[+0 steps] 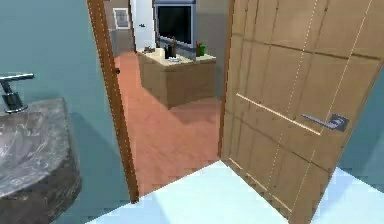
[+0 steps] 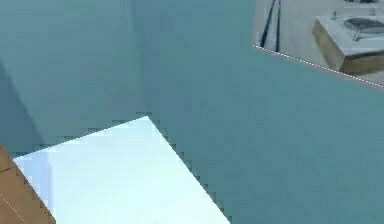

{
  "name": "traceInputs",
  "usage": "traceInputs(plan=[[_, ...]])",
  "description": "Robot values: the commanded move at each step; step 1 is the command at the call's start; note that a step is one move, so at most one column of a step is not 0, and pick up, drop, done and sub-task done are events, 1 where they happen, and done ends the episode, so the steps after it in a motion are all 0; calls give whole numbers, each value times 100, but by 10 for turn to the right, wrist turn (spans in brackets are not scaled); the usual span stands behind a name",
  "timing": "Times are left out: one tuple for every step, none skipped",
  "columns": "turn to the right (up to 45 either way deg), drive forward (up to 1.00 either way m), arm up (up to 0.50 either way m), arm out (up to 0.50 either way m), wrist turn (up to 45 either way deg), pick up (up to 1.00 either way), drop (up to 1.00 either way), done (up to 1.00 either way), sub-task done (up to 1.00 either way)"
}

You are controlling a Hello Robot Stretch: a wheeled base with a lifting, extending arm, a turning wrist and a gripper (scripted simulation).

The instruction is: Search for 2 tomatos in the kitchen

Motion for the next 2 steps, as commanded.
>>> traceInputs(plan=[[0,100,0,0,0,0,0,0,0],[0,20,0,0,0,0,0,0,0]])
